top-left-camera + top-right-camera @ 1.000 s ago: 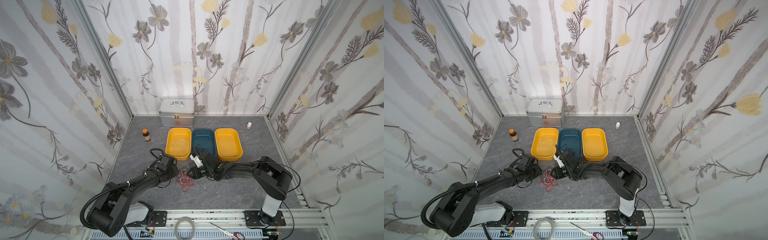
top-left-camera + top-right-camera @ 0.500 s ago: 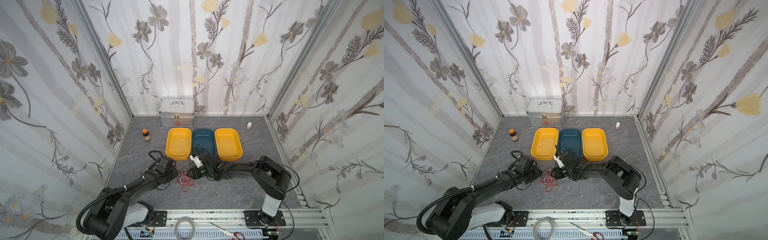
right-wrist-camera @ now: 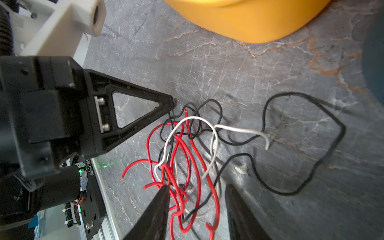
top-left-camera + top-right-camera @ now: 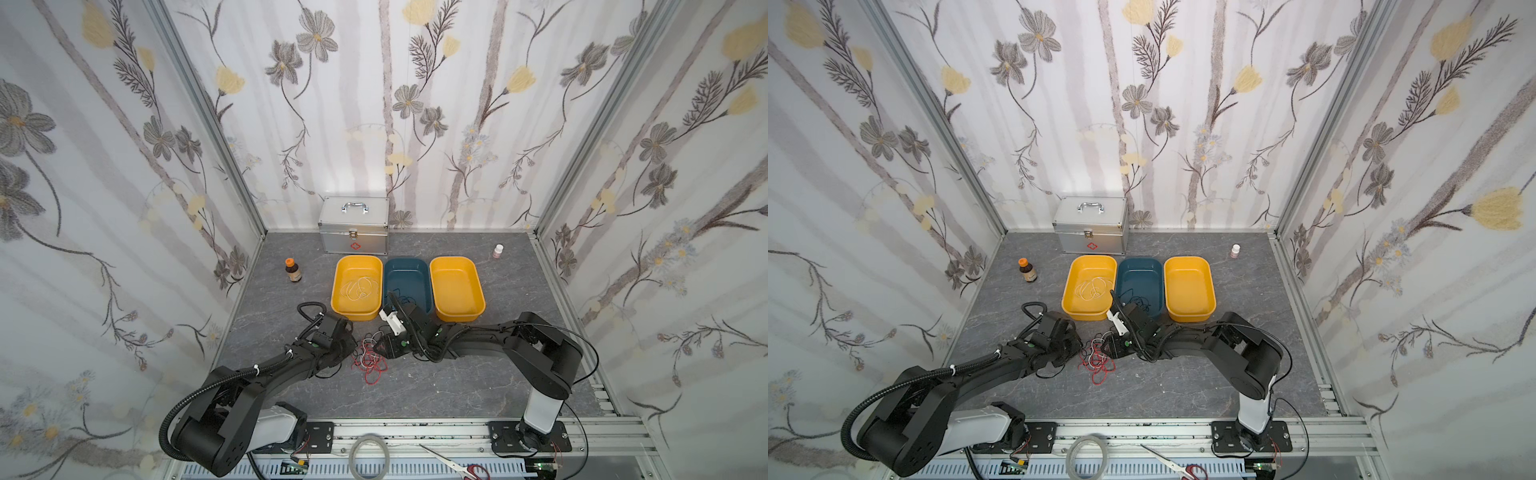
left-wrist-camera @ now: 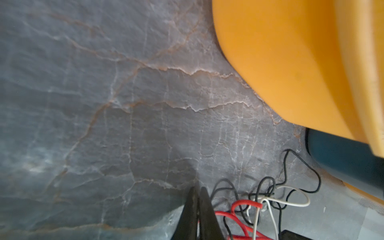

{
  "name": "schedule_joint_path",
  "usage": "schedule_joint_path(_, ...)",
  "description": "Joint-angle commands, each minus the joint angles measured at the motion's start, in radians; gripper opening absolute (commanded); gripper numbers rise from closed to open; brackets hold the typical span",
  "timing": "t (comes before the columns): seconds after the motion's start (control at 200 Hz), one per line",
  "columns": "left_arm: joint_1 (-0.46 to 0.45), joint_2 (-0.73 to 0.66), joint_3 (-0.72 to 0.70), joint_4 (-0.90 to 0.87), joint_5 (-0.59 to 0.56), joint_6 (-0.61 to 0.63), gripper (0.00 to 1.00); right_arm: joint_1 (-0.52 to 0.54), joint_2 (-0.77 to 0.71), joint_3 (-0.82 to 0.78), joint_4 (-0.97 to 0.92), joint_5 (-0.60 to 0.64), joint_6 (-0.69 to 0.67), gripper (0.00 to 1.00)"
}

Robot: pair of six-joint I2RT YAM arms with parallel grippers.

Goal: Untangle and sort cables by color
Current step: Untie the cable.

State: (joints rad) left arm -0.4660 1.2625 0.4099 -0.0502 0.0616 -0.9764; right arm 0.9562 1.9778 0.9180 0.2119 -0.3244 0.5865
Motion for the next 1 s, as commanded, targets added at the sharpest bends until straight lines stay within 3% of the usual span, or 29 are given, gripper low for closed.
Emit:
schedule_joint_path(0.0, -0.001, 0.001, -0.008, -0.077, -0.036, -0.013, 0.03, 0.001, -0.001, 0.006, 0.042, -0.013, -0.007, 0.45)
schedule_joint_path(0.305, 0.002, 0.002, 0.004, -0.07, -0.04, -0.005, 0.0, 0.0, -0.019, -0.017, 0.044, 0.005, -0.005, 0.45)
schedule_joint_path(0.495, 0.006, -0.081, 0.024, -0.112, -0.06, 0.006, 0.0, 0.0, -0.026, -0.023, 0.042, 0.016, -0.006, 0.44)
schedule_joint_path(0.64, 0.016, -0.139, 0.034, -0.143, -0.071, 0.013, 0.0, -0.002, -0.031, -0.034, 0.046, 0.024, -0.003, 0.34)
schedule_joint_path(0.994, 0.051, -0.311, 0.087, -0.257, -0.08, 0.038, 0.0, -0.007, 0.007, 0.006, 0.038, 0.007, -0.002, 0.35)
